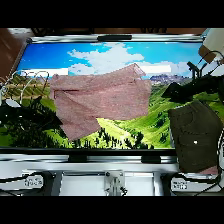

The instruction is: Fold the shirts.

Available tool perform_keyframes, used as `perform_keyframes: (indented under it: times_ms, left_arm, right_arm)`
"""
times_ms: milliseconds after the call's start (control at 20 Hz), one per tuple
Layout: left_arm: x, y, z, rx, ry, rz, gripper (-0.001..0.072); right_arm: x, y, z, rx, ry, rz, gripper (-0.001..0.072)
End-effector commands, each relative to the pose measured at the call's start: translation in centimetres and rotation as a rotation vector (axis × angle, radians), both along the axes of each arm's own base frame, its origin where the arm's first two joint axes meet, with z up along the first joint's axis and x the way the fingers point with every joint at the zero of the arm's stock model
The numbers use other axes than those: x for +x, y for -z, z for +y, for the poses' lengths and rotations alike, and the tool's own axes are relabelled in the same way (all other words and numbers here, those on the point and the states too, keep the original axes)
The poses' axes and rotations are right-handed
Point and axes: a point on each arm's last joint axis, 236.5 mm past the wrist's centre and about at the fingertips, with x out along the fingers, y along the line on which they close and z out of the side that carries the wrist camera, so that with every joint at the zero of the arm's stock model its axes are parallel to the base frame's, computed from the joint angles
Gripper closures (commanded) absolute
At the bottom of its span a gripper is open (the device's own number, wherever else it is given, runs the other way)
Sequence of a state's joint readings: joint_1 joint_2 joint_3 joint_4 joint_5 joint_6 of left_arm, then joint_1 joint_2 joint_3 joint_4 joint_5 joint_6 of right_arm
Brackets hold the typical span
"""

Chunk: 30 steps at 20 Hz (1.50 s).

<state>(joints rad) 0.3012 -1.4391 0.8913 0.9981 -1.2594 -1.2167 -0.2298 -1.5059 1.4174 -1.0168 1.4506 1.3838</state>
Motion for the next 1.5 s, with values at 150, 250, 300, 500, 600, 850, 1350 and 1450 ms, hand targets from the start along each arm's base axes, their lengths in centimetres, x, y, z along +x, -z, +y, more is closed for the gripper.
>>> perform_keyframes:
  times_ms: [150,250,300,500,600,850,1350,1450]
  left_arm:
    - [2.8,1.2,-1.7,-0.051,-0.096,-0.067,0.0203]
    - [3.0,1.2,-1.6,-0.053,-0.101,-0.069,0.0269]
    - [2.7,0.8,-1.8,-0.068,-0.09,-0.057,0.0267]
    - [0.4,-0.8,-0.7,-0.084,0.006,0.007,0.0188]
    - [0.0,-1.1,0.3,-0.069,0.004,0.013,0.0188]
    - [2.6,-0.6,1.9,0.002,-0.051,-0.094,0.0189]
    - [4.9,1.2,-0.6,0.062,-0.02,-0.149,0.0678]
    - [4.6,0.9,-0.4,0.054,-0.022,-0.142,0.0678]
  right_arm:
    - [-1.9,2.8,0.6,0.033,0.028,0.085,0.0113]
    - [-2.3,4.0,0.7,0.038,0.048,0.106,0.0077]
    - [-2.6,4.6,0.8,0.044,0.056,0.117,0.0077]
    - [-3.2,6.1,0.9,0.045,0.062,0.13,0.0077]
    - [-3.0,6.3,1.2,0.05,0.068,0.122,0.0077]
    - [-1.2,6.9,4.9,0.009,0.0,0.037,0.0077]
    - [-1.6,8.1,8.1,-0.02,-0.064,0.039,0.0077]
    - [-2.9,9.4,8.1,-0.017,-0.089,0.098,0.0077]
